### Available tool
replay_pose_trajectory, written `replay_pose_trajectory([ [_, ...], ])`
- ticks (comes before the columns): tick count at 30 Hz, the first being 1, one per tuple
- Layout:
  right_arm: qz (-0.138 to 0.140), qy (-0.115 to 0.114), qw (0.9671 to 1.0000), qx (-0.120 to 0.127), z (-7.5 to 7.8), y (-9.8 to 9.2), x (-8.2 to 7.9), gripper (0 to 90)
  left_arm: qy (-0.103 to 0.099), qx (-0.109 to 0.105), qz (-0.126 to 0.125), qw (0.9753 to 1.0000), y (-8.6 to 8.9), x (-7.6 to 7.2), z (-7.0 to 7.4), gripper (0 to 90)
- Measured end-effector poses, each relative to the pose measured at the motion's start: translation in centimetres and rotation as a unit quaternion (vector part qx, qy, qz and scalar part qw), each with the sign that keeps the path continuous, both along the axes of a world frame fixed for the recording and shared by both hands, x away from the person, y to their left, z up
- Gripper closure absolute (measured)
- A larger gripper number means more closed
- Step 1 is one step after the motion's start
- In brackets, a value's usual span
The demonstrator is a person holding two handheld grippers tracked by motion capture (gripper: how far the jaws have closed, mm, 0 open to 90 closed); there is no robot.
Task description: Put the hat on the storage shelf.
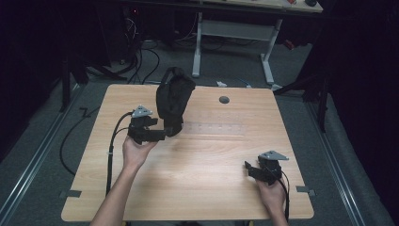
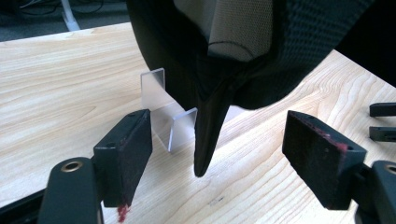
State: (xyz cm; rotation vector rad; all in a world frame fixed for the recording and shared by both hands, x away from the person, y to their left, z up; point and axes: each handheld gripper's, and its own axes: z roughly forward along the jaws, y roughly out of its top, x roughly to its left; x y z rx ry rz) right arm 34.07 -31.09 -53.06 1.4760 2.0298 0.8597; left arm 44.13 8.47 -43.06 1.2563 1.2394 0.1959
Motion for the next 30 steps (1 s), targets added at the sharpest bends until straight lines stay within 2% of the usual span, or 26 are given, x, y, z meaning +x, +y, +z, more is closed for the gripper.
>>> replay_pose_trajectory([
  [2, 0.0, 0.0, 1.0, -0.001, 0.0, 0.0, 0.0, 36.7, 0.003, -0.007, 0.002, 1.0, 0.4, -0.2, 0.1, 24.7],
  [7, 0.0, 0.0, 1.0, 0.0, 0.0, 0.0, 0.0, 36.7, -0.002, -0.003, 0.005, 1.0, 1.1, -0.7, 0.3, 24.7],
  [13, 0.0, 0.0, 1.0, 0.0, 0.0, 0.0, 0.0, 36.7, -0.006, -0.008, 0.008, 0.9999, 1.7, -1.3, 0.5, 24.9],
  [21, 0.002, -0.001, 1.0, -0.002, 0.0, 0.0, 0.0, 36.7, 0.006, -0.008, 0.003, 0.9999, 2.3, -2.1, 0.4, 26.6],
  [30, 0.003, -0.001, 1.0, -0.002, 0.0, 0.0, 0.0, 36.8, 0.003, -0.006, 0.0, 1.0, 2.8, -2.9, 0.8, 26.6],
])
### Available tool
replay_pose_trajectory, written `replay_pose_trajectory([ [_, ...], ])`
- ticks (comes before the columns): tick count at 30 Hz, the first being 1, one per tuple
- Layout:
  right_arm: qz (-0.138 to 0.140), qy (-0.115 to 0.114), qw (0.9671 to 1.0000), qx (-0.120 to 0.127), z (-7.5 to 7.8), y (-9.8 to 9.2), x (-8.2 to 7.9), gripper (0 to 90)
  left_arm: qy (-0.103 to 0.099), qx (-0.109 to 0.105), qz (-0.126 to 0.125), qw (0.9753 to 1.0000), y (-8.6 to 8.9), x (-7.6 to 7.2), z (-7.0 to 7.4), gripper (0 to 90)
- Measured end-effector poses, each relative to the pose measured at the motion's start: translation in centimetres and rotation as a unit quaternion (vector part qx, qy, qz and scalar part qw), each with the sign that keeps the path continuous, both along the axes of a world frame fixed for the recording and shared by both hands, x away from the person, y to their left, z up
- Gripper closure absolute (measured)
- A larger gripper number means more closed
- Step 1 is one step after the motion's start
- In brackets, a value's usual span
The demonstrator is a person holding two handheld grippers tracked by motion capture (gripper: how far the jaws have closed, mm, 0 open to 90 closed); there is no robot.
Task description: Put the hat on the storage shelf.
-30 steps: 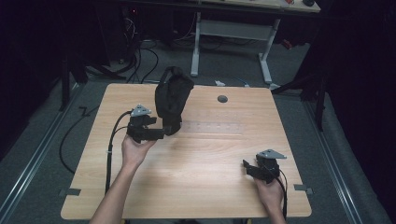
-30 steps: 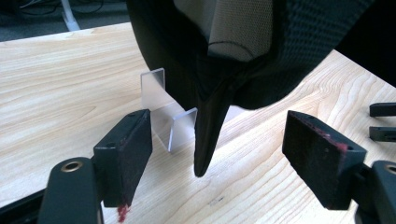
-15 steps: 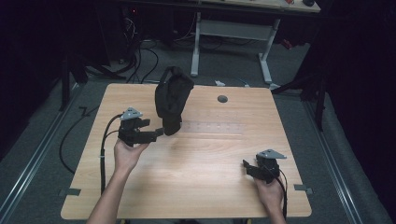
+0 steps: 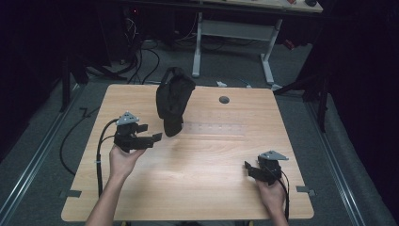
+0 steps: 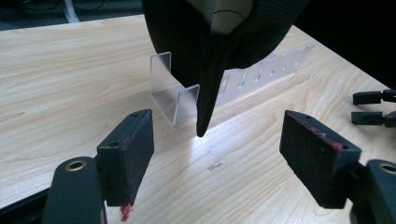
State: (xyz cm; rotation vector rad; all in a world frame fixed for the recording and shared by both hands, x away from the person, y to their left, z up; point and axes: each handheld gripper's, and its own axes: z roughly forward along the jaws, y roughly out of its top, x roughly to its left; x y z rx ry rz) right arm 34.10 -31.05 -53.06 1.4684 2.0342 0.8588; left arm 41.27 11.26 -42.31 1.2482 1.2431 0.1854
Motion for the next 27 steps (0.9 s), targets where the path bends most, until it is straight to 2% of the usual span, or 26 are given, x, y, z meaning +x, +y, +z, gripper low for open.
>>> replay_pose_trajectory([
  [13, 0.0, 0.0, 1.0, 0.0, 0.0, 0.0, 0.0, 36.8, -0.001, -0.01, 0.007, 0.9999, 1.1, -1.3, -0.1, 26.1],
  [18, 0.0, 0.0, 1.0, 0.0, 0.0, 0.0, 0.0, 36.8, -0.007, -0.015, 0.011, 0.9998, 1.4, -2.1, 0.0, 26.0],
  [24, 0.0, 0.0, 1.0, 0.0, 0.0, 0.0, 0.0, 36.8, -0.02, 0.002, 0.021, 0.9996, 1.5, -2.8, -0.2, 26.0],
  [27, 0.0, 0.0, 1.0, 0.0, 0.0, 0.0, 0.0, 36.8, -0.021, 0.002, 0.023, 0.9995, 1.6, -3.2, -0.2, 26.1],
])
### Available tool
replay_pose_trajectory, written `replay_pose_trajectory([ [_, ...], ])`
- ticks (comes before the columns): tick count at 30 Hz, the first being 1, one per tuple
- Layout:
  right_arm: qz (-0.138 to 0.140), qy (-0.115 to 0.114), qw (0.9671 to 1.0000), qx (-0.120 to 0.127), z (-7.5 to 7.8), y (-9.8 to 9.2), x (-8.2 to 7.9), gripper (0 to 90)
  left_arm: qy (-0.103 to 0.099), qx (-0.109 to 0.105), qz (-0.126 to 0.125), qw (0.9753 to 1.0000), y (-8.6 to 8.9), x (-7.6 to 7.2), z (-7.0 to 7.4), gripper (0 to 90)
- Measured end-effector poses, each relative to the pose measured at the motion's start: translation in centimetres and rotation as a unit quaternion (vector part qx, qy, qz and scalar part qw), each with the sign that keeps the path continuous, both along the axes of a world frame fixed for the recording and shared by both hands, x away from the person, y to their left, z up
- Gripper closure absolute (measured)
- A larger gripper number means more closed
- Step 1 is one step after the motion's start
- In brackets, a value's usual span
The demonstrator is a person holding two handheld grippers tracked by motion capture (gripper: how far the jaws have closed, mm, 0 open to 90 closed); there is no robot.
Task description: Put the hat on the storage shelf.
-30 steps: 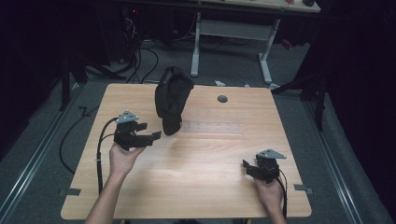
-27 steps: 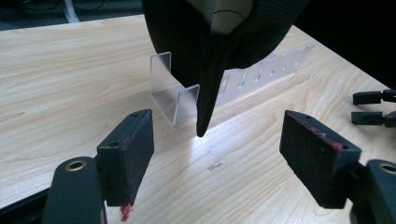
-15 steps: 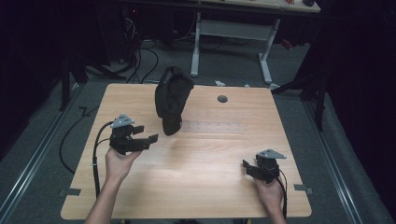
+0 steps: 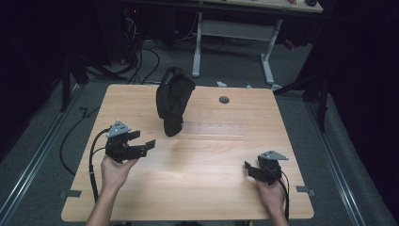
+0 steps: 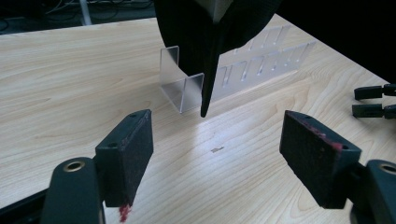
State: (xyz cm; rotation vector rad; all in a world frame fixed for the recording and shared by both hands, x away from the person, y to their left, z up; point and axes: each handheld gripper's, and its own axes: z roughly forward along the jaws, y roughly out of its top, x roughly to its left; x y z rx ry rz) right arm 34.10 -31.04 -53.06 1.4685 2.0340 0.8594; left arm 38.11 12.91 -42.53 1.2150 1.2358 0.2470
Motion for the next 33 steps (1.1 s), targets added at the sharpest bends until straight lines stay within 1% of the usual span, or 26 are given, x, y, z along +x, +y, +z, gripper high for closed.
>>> replay_pose_trajectory([
  [1, -0.001, 0.001, 1.0, 0.001, 0.0, 0.0, 0.0, 36.8, -0.001, 0.002, 0.002, 1.0, 0.1, -0.1, 0.0, 26.0],
  [6, 0.0, 0.0, 1.0, 0.0, 0.0, 0.0, 0.0, 36.8, -0.003, -0.004, 0.005, 1.0, 0.2, -0.5, -0.1, 25.9],
  [13, 0.0, 0.0, 1.0, 0.0, 0.0, 0.0, 0.0, 36.8, -0.009, -0.008, 0.004, 0.9999, 0.3, -1.4, 0.0, 25.7],
  [18, -0.001, 0.0, 1.0, 0.001, 0.0, 0.0, 0.0, 36.8, -0.01, -0.01, 0.005, 0.9999, 0.3, -1.9, -0.2, 25.5],
  [27, 0.0, 0.0, 1.0, 0.0, 0.0, 0.0, 0.0, 36.8, 0.001, -0.016, 0.01, 0.9998, 0.5, -2.4, -1.2, 25.4],
  [30, -0.001, 0.0, 1.0, 0.0, 0.0, 0.0, 0.0, 36.8, 0.003, -0.019, 0.012, 0.9997, 0.6, -2.4, -1.4, 25.5],
  [33, -0.001, 0.0, 1.0, 0.0, 0.0, 0.0, 0.0, 36.8, 0.004, -0.019, 0.014, 0.9997, 0.6, -2.5, -1.6, 25.4],
])
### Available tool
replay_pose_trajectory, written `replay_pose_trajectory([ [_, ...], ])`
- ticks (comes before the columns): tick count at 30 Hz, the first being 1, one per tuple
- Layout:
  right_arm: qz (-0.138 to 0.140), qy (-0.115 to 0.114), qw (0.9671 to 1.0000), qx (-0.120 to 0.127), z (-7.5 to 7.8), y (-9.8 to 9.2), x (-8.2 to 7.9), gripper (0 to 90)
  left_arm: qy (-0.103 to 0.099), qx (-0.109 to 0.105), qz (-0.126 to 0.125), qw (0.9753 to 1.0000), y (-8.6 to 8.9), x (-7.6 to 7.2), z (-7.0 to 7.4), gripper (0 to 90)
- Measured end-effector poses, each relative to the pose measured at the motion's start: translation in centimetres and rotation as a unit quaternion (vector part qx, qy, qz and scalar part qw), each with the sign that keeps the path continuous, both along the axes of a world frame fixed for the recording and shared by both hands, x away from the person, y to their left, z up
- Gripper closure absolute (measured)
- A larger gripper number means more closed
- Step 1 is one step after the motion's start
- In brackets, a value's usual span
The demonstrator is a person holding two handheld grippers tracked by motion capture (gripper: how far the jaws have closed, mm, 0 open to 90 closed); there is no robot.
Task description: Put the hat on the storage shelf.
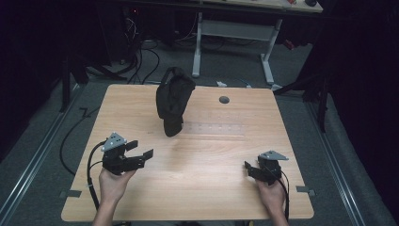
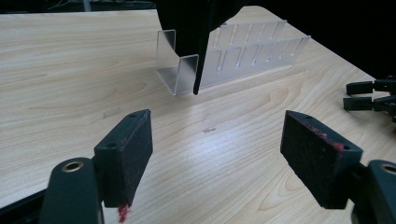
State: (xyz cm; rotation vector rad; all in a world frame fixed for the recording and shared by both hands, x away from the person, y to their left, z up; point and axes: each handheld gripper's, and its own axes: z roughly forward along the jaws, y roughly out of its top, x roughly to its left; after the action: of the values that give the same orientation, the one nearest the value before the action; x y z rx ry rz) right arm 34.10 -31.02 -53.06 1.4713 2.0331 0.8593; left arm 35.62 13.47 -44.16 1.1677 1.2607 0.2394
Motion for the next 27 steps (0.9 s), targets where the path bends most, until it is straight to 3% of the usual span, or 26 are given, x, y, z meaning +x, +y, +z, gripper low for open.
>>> replay_pose_trajectory([
  [18, 0.0, 0.0, 1.0, 0.0, 0.0, 0.0, 0.0, 36.8, 0.019, 0.012, 0.007, 0.9997, 0.3, 0.2, -2.0, 26.3],
  [27, -0.001, 0.0, 1.0, 0.0, 0.0, 0.0, 0.0, 36.5, 0.025, 0.03, 0.018, 0.9991, 0.2, 1.0, -3.3, 26.2],
])
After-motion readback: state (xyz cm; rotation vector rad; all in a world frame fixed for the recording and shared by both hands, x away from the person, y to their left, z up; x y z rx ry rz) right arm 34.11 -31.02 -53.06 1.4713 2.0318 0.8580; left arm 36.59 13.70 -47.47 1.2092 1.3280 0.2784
